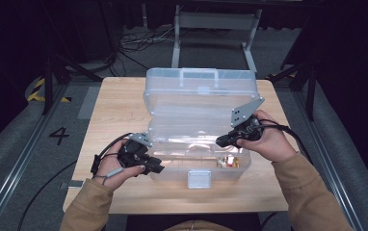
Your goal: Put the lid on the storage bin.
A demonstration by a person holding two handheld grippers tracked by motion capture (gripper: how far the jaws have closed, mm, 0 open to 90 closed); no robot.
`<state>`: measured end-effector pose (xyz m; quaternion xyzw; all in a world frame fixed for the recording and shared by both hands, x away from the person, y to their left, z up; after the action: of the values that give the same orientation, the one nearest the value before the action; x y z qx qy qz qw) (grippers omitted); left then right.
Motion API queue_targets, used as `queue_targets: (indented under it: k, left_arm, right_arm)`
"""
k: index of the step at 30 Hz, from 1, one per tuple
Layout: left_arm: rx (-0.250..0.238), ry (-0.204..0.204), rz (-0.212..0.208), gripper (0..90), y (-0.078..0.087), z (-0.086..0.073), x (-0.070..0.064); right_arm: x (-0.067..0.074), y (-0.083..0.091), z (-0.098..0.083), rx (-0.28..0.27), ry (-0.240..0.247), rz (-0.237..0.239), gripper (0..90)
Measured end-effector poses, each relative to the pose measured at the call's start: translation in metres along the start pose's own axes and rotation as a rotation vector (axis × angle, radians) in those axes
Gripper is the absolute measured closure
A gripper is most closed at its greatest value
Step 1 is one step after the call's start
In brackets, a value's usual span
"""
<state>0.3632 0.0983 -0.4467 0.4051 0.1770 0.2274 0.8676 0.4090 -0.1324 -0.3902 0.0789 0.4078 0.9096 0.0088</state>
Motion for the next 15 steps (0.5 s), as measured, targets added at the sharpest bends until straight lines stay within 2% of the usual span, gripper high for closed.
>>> queue_targets:
  k: [3,7,9,15]
  left_arm:
    - [-0.019,0.014,-0.002,70.1,0.01,0.002,0.004]
    - [-0.072,0.037,0.01,72.7,0.025,0.006,0.011]
    - [-0.082,0.041,0.009,74.0,0.028,0.007,0.011]
    - [-0.169,0.062,0.035,75.6,0.042,0.019,0.013]
  right_arm:
    - [0.0,0.0,0.0,0.002,0.006,-0.005,85.9]
    - [0.001,0.0,0.0,-0.001,0.01,-0.018,85.8]
    - [0.001,-0.001,-0.001,-0.003,0.007,-0.017,85.8]
    - [0.002,-0.001,-0.001,-0.007,0.005,-0.022,85.6]
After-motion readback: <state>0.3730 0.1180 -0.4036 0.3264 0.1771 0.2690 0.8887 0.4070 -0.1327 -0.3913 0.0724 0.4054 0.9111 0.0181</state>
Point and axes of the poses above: each handheld gripper's, and its own axes: y roughly backward along the jaws, z roughly out of its top, x roughly to its left, the point moved 9 cm from there along -y, roughly forward along the jaws, and after that the axes turned 11 degrees about z, right-handed, at the moved point
